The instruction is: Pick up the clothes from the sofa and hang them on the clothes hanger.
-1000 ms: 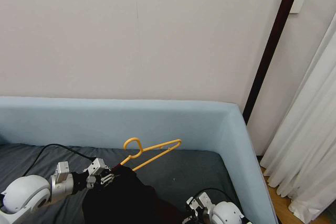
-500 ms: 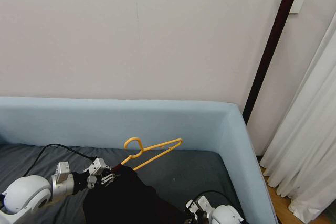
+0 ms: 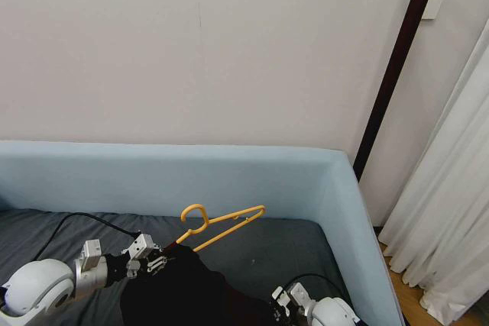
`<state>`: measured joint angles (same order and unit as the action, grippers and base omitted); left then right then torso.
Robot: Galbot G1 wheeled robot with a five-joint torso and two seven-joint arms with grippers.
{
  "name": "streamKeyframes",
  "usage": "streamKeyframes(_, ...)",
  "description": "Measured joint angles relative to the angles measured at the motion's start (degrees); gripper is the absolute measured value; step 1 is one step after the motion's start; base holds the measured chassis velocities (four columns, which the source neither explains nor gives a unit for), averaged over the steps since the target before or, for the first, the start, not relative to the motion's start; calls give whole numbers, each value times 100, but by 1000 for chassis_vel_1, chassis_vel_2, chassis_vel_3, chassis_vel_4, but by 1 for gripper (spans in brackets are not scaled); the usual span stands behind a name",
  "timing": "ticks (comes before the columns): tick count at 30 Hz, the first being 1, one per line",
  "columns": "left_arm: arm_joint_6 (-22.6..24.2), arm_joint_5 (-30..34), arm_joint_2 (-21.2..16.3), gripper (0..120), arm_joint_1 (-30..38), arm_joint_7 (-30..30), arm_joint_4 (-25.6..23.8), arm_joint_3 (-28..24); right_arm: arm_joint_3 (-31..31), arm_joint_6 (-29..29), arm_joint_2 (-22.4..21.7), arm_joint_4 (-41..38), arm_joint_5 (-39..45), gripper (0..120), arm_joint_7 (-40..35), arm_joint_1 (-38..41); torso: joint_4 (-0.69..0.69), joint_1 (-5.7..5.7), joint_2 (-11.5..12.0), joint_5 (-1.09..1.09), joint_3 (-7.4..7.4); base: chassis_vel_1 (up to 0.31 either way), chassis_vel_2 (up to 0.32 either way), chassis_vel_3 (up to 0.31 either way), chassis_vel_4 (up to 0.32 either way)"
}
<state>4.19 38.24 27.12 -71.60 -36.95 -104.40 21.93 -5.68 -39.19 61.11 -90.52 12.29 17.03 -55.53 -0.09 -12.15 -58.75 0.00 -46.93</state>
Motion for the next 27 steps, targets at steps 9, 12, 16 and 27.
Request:
streamKeyframes(9, -215, 13, 104, 1, 4, -293, 274, -37, 752, -97, -251, -926, 1279, 0, -248, 56, 0, 0, 0, 0, 0, 0, 0, 0, 0)
streamKeyframes(12, -279, 62, 127, 1, 64, -393, 355, -61, 1023, -134, -305, -1160, 1715, 0, -439, 128, 0, 0, 0, 0, 0, 0, 0, 0, 0)
streamKeyframes(16, -333, 133, 162, 1, 152, -418, 435, -76, 1290, -104, -352, -1321, 2100, 0, -669, 214, 0, 0, 0, -1, 0, 0, 0, 0, 0)
streamKeyframes(27, -496, 626, 141, 1, 414, -689, 435, -20, 1539, 579, -402, -1304, 2591, 0, -1351, 452, 0, 0, 0, 0, 0, 0, 0, 0, 0)
